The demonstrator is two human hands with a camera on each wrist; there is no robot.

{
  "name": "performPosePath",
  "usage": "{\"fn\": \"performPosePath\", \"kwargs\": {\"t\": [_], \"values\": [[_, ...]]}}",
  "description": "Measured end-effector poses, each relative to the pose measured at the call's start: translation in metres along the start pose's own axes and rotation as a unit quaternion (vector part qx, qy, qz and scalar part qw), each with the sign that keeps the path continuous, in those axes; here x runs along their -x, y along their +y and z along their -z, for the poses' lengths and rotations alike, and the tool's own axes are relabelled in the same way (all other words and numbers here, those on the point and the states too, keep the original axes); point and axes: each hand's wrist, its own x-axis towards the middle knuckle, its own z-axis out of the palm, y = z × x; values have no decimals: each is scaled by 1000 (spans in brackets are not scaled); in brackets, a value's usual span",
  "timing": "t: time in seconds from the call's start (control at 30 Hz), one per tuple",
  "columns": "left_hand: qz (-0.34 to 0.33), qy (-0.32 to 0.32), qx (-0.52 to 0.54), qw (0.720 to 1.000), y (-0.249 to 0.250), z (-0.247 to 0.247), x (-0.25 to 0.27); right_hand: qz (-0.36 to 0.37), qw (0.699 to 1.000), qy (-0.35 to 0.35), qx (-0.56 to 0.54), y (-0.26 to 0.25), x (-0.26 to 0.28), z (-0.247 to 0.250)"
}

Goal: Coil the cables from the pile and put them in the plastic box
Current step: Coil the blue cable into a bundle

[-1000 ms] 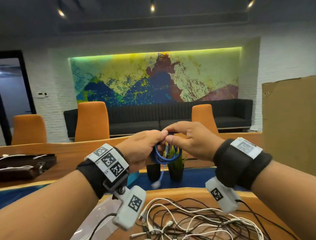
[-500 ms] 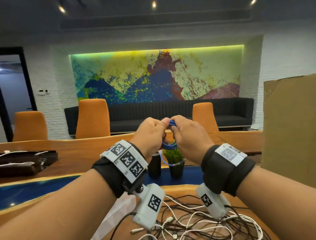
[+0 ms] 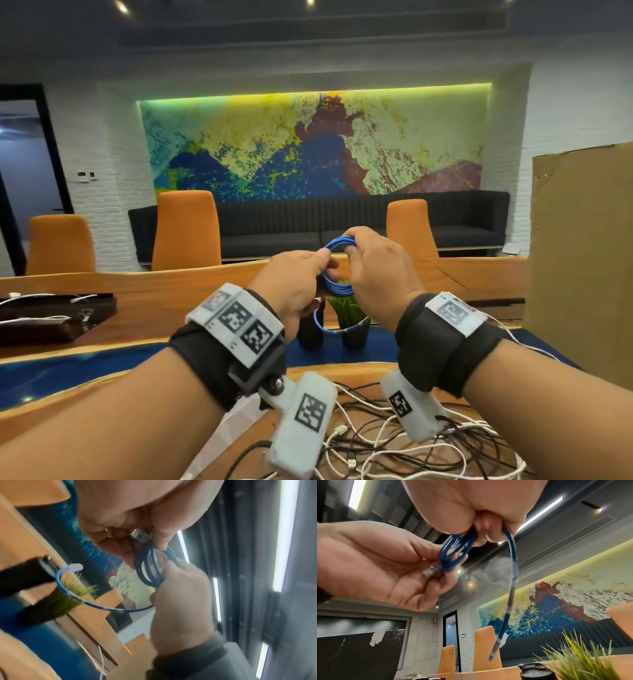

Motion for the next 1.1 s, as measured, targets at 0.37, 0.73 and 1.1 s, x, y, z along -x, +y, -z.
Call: {"fn": "performPosePath", "kwargs": {"t": [0.37,0.73,1.1], "values": [[-84,45,-83,992,26,65,-15,4,992,-38,-119,50,11,34],[-82,-89,-34,992,18,44,-5,-251,959,-67,-116,61,5,16],[-132,-124,15,983,19,32,-6,-251,775,-69,-576,18,-6,40]]}}
